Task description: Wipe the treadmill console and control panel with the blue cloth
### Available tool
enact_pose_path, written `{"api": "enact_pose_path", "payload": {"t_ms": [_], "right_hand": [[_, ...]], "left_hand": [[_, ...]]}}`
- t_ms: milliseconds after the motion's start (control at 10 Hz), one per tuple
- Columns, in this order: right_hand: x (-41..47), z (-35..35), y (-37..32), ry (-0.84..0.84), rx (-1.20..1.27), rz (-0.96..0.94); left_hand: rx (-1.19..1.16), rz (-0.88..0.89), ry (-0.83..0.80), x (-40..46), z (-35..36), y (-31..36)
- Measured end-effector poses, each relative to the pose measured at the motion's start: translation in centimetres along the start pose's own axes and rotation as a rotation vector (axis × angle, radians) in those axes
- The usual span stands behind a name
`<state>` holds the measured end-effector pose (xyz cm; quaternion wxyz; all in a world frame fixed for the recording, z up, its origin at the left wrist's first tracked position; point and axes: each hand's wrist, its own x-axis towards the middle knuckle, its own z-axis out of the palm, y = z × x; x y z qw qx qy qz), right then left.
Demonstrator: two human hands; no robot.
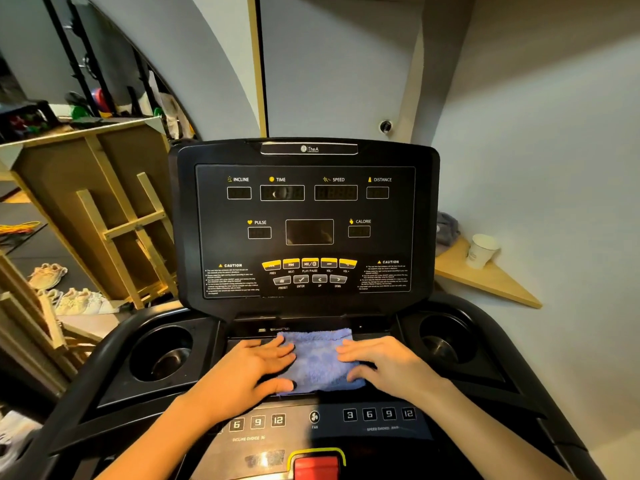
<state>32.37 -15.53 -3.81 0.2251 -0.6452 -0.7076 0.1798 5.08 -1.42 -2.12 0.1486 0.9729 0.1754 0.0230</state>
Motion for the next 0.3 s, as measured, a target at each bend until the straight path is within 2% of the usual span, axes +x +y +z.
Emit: {"api": "enact_pose_path", "payload": {"t_ms": [100,300], "right_hand": [[-0.5,0.0,0.5,-0.075,-0.029,0.046],[-0.6,-1.0,-1.2,-0.120,-0.025,0.074]], "left_hand": [[0.085,-0.037,-0.131,-0.5,0.1,0.1],[0.001,-0.063,-0.138,-0.4,-1.1,0.7]]}}
